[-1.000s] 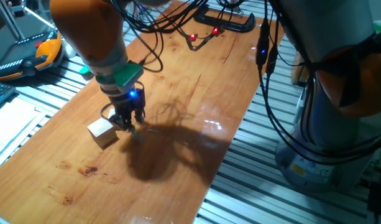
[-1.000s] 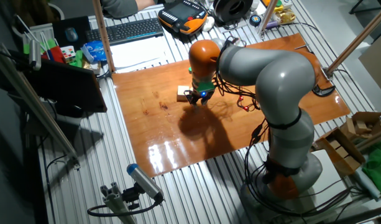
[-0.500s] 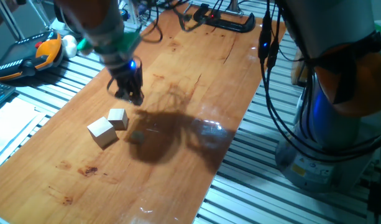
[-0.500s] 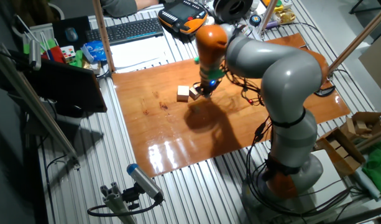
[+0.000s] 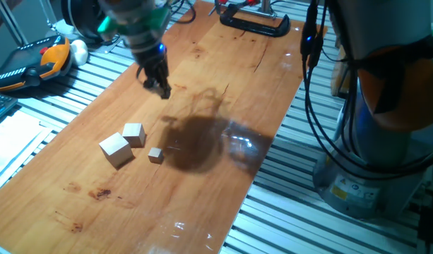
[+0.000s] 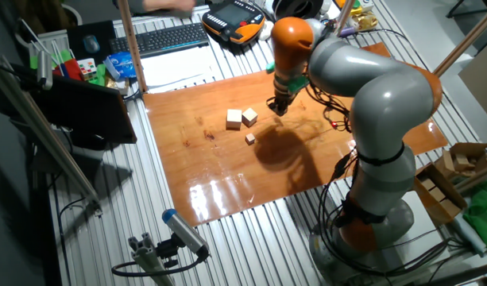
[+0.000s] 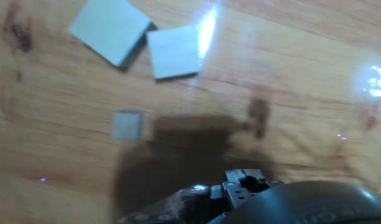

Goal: Pick up the small block on the left and move it to the right

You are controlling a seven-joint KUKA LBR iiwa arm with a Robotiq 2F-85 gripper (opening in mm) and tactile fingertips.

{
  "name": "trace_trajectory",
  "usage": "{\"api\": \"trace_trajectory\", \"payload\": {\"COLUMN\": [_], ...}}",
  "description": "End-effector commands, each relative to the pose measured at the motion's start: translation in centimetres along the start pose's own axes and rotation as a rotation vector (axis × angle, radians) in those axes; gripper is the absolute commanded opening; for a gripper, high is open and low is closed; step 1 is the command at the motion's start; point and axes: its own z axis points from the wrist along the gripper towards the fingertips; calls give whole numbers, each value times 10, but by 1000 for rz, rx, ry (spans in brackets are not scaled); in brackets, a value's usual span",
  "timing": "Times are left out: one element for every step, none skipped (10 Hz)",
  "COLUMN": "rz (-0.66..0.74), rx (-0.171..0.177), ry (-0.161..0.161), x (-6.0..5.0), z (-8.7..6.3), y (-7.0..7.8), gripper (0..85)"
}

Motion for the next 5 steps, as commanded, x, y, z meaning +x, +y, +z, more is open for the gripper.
{"api": "trace_trajectory", "payload": {"rz": [0,0,-3,2,3], "rx": [1,-4,-13,-12,-2], "ry": [-3,4,7,3,-7], "x": [4,4,4,3,2], "z": [0,1,1,2,3], "y": [-13,-12,-12,-10,-8], "gripper": [7,7,7,7,7]}}
